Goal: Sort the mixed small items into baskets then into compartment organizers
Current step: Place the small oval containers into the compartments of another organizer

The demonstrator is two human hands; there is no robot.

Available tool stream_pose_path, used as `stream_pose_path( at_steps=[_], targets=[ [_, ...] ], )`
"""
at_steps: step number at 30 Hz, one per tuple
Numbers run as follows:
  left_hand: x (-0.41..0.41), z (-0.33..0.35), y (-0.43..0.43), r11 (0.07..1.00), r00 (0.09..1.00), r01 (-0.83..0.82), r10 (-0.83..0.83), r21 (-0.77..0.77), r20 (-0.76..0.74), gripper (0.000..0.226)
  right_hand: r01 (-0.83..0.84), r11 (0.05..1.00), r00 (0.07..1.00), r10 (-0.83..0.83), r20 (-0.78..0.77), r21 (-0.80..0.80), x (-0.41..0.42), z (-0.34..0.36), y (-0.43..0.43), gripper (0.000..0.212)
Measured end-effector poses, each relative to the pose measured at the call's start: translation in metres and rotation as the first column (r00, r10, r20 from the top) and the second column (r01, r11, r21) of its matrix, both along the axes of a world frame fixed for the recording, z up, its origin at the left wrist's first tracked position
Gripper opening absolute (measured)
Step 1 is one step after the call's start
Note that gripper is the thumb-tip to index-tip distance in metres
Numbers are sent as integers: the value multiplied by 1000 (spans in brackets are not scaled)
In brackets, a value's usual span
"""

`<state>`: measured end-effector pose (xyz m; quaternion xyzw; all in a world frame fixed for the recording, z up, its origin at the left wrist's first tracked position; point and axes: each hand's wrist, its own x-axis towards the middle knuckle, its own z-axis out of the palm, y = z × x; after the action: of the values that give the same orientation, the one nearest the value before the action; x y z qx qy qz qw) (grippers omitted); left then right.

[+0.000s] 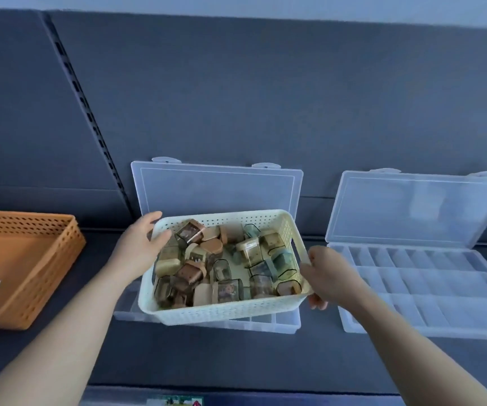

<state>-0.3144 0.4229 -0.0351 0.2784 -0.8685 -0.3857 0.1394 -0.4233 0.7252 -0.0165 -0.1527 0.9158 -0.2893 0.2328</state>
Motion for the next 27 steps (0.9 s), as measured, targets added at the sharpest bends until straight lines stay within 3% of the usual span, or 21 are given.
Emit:
stream_pose_path(
  at_steps=[2, 4, 6, 8, 12, 15, 18, 22, 27],
  targets=[
    [-3, 0, 3, 1000, 1000, -1, 2, 20, -14, 50, -32, 999, 999, 32, 7, 44, -4, 3, 0, 10],
    [-6, 2, 4, 999, 1000, -8, 7, -38, -15, 50, -20, 994, 992, 34, -125, 110, -7, 4, -1, 23],
    [-10, 6, 6, 979, 999, -13, 5, -204, -42, 49, -4, 982, 939, 69, -337, 189, -11, 3, -5, 38],
    [-17, 12, 10, 934, 996, 46, -68, -354, -51, 46, -46, 989, 876, 109, -470, 143, -14, 2, -13, 45],
    [-37, 16, 15, 895, 968, 235, -181, -379, 174, 56, -175, 982, 776, 185, -603, 76, -18, 3, -38, 35],
    [-45, 18, 16, 901, 951, 262, -180, -347, 250, 60, -214, 976, 877, 207, -434, 33, -21, 2, -61, 39],
    [-42, 19, 13, 946, 966, 210, -162, -246, 200, 59, -238, 970, 921, 241, -307, 49, -23, -4, -75, 42],
    [-29, 15, 14, 984, 988, 151, -147, -96, 53, 58, -252, 968, 937, 248, -247, 16, -23, -12, -79, 36],
    [-18, 22, 29, 994, 984, 85, -73, 71, -161, 46, -225, 948, 968, 191, -165, -224, -26, -6, -65, 37]
  ],
)
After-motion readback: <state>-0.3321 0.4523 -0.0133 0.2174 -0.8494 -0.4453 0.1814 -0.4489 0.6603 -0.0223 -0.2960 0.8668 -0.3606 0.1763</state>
